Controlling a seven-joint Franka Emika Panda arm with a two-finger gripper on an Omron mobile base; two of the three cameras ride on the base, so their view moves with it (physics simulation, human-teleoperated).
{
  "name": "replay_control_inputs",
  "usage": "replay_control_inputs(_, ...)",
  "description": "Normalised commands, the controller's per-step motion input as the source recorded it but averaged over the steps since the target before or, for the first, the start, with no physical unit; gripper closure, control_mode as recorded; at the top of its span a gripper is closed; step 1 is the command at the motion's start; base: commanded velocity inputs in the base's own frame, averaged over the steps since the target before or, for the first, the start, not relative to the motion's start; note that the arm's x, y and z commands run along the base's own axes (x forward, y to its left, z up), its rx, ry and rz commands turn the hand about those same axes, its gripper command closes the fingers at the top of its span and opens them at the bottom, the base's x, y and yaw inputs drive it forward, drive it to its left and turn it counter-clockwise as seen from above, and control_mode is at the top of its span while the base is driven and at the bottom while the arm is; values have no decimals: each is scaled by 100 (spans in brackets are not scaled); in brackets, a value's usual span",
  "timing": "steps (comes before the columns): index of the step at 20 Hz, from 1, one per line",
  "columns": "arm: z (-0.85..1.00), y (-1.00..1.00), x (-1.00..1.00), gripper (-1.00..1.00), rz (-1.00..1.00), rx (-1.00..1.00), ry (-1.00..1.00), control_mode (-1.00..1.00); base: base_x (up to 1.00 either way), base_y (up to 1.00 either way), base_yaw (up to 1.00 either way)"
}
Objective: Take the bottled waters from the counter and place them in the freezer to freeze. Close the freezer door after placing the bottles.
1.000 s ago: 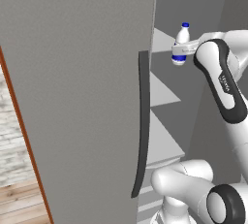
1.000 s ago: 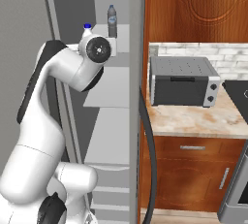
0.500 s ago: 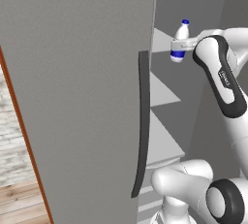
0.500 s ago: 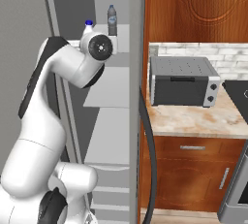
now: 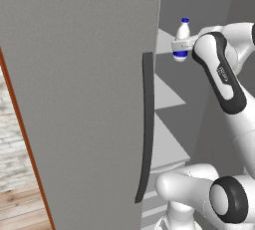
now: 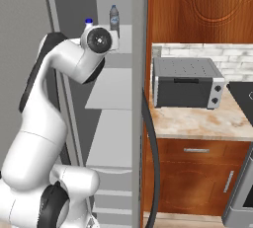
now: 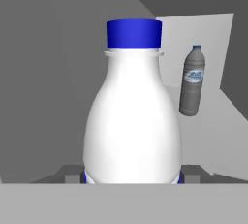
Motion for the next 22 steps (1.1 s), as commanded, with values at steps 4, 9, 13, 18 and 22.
replay_control_inputs(4,0,0,17,100,0,0,0,-100,0,0,0)
replay_control_inputs(9,0,0,26,100,5,-2,0,-100,0,0,0)
replay_control_inputs(13,0,1,22,100,7,0,0,-100,0,0,0)
replay_control_inputs(18,0,1,20,100,7,0,0,-100,0,0,0)
replay_control_inputs(22,11,0,22,100,3,0,0,-100,0,0,0)
